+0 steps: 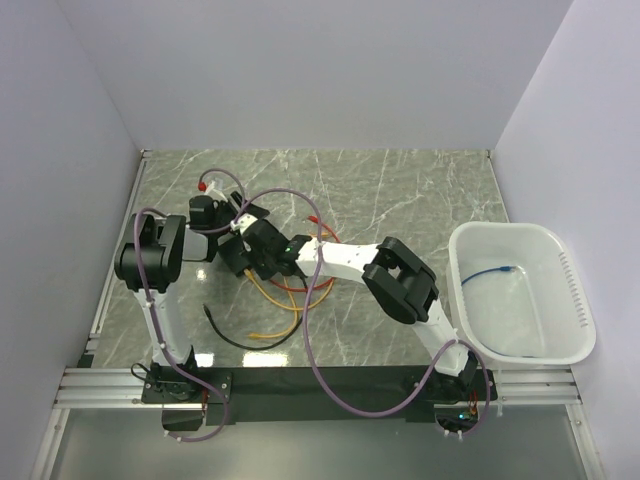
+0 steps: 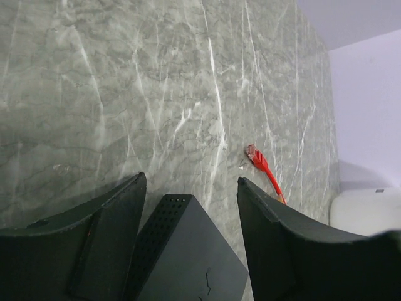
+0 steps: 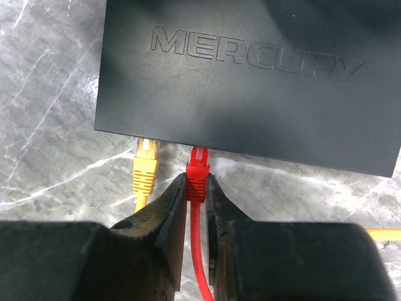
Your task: Insert the plug into the switch port
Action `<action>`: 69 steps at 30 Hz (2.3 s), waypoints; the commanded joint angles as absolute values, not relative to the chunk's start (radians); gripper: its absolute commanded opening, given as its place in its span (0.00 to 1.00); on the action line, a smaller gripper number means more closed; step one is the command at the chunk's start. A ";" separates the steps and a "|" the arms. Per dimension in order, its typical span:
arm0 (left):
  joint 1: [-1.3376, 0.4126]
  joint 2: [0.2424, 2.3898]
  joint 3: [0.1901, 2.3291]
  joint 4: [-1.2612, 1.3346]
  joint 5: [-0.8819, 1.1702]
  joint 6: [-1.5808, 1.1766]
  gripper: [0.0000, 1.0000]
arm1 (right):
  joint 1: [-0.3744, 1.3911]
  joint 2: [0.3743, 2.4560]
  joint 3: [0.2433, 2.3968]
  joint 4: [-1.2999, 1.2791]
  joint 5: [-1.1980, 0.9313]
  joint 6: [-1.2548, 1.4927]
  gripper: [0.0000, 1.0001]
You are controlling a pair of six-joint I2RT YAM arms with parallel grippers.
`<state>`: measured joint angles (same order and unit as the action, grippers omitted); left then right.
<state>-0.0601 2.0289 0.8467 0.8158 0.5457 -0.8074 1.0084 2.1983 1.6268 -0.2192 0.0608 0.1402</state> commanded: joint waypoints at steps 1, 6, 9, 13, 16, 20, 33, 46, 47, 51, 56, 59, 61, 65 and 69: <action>-0.078 1.997 0.828 0.588 0.556 -0.813 0.68 | 1.000 2.118 1.648 -0.011 0.123 0.121 0.03; -0.055 1.968 0.864 0.532 0.523 -0.784 0.69 | 0.999 2.074 1.585 -0.015 0.166 0.110 0.18; -0.037 1.968 0.870 0.554 0.551 -0.802 0.69 | 0.999 2.048 1.553 -0.025 0.187 0.106 0.22; -0.032 1.960 0.884 0.551 0.554 -0.802 0.70 | 0.997 2.013 1.514 -0.025 0.210 0.100 0.32; -0.028 1.957 0.891 0.548 0.558 -0.802 0.70 | 0.999 1.991 1.505 -0.032 0.222 0.097 0.42; -0.023 1.954 0.908 0.538 0.561 -0.802 0.70 | 0.999 1.968 1.502 -0.044 0.238 0.091 0.45; 0.034 1.904 0.980 0.471 0.552 -0.792 0.70 | 1.040 1.849 1.411 -0.066 0.242 0.107 0.46; 0.106 1.582 0.835 0.399 0.433 -0.727 0.70 | 1.203 1.848 1.348 -0.048 0.106 0.161 0.44; 0.110 1.557 0.824 0.393 0.419 -0.724 0.70 | 1.203 1.850 1.341 -0.049 0.086 0.160 0.45; 0.123 1.442 0.775 0.368 0.359 -0.706 0.70 | 1.203 1.827 1.299 -0.048 0.034 0.123 0.50; 0.146 1.381 0.716 0.417 0.311 -0.716 0.70 | 1.206 1.816 1.284 -0.071 0.008 0.120 0.54; 0.158 1.359 0.696 0.434 0.308 -0.726 0.70 | 1.212 1.838 1.302 -0.066 0.003 0.143 0.54; 0.161 1.336 0.690 0.428 0.304 -0.724 0.70 | 1.213 1.856 1.334 -0.066 -0.021 0.163 0.54; 0.166 1.269 0.667 0.404 0.226 -0.718 0.70 | 1.219 1.931 1.403 -0.067 -0.052 0.195 0.54; 0.179 1.181 0.624 0.388 0.131 -0.718 0.71 | 1.226 2.008 1.494 -0.090 -0.067 0.216 0.53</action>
